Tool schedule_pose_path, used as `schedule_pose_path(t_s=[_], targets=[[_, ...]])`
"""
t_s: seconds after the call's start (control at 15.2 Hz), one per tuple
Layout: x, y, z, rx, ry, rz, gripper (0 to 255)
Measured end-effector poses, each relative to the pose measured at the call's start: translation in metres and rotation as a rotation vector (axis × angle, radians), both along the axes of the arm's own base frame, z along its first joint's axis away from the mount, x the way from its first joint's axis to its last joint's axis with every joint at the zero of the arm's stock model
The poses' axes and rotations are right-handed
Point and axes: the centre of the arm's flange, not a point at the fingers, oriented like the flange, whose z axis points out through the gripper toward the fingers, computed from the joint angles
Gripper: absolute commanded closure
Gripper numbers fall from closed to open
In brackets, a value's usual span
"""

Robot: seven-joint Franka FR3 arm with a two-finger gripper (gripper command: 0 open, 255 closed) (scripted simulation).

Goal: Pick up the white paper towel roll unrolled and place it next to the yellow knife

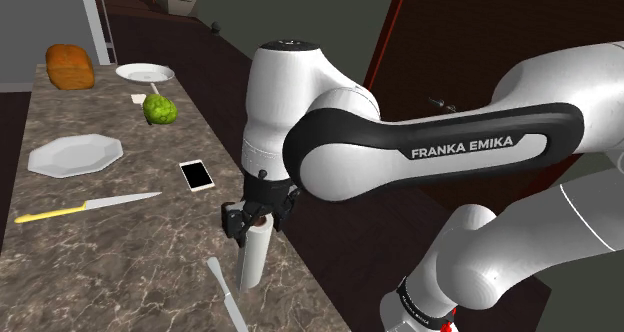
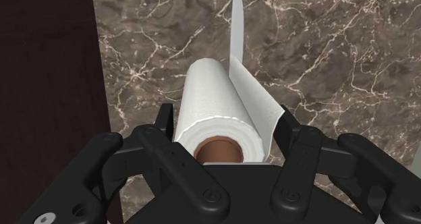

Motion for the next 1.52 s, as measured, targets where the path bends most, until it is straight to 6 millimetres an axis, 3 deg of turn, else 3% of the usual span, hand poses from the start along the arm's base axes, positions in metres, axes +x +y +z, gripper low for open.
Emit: schedule_pose_path(t_s=[1.52], targets=[[0.0,0.0,0.121,0.0,0.0,0.0,255]])
